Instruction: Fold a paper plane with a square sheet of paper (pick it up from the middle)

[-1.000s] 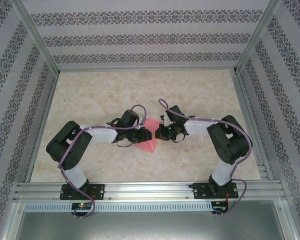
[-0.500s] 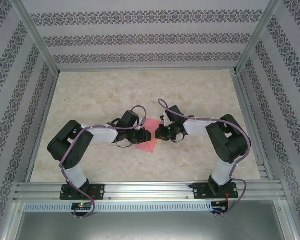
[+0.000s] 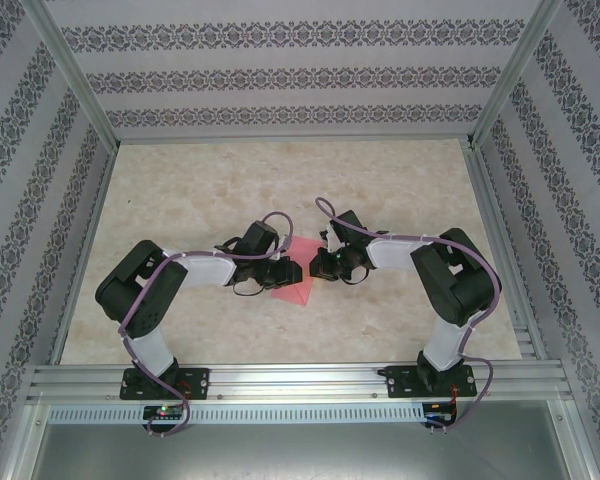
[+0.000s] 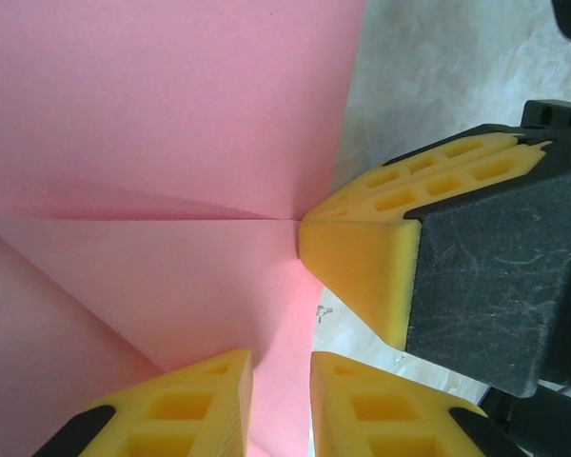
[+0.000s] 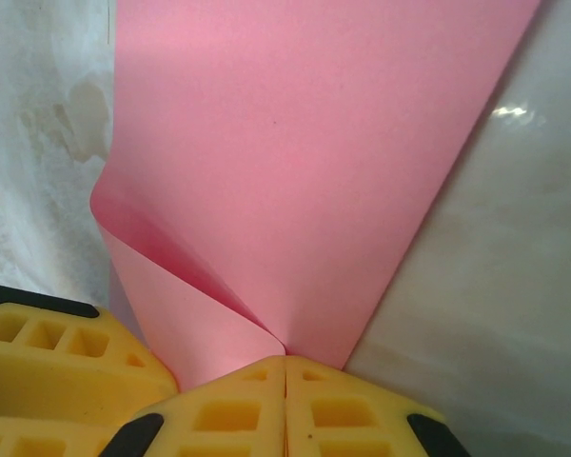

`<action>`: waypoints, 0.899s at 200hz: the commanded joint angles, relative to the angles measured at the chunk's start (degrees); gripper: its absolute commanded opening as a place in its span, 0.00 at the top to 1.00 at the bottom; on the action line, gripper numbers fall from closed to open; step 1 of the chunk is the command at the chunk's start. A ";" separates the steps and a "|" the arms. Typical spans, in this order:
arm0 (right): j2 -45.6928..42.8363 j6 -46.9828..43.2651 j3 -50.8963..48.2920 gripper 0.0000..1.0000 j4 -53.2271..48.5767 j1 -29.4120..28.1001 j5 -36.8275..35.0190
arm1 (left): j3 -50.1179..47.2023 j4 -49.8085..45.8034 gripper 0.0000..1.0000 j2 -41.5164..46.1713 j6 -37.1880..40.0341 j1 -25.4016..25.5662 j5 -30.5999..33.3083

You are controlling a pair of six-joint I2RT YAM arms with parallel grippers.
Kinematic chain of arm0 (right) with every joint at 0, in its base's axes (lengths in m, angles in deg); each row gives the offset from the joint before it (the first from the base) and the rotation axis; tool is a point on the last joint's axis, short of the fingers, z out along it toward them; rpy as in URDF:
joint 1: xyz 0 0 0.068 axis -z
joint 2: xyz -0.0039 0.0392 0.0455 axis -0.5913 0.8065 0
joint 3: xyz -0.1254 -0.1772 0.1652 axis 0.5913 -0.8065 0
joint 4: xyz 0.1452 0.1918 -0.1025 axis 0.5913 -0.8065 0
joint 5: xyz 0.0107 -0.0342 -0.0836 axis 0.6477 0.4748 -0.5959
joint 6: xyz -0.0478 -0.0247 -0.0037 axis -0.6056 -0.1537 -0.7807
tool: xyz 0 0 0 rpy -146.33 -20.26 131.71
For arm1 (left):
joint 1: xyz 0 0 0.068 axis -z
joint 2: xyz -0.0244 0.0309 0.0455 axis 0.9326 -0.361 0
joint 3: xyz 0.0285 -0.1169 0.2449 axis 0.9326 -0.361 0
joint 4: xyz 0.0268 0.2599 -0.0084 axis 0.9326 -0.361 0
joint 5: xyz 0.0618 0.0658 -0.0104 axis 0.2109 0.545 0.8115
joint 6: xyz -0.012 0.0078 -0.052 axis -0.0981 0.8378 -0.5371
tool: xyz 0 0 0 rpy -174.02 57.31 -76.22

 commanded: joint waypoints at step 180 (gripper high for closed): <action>-6.54 -2.56 2.14 0.84 -5.99 -0.16 -5.49 | 1.17 -5.67 0.78 -2.58 1.52 0.05 1.99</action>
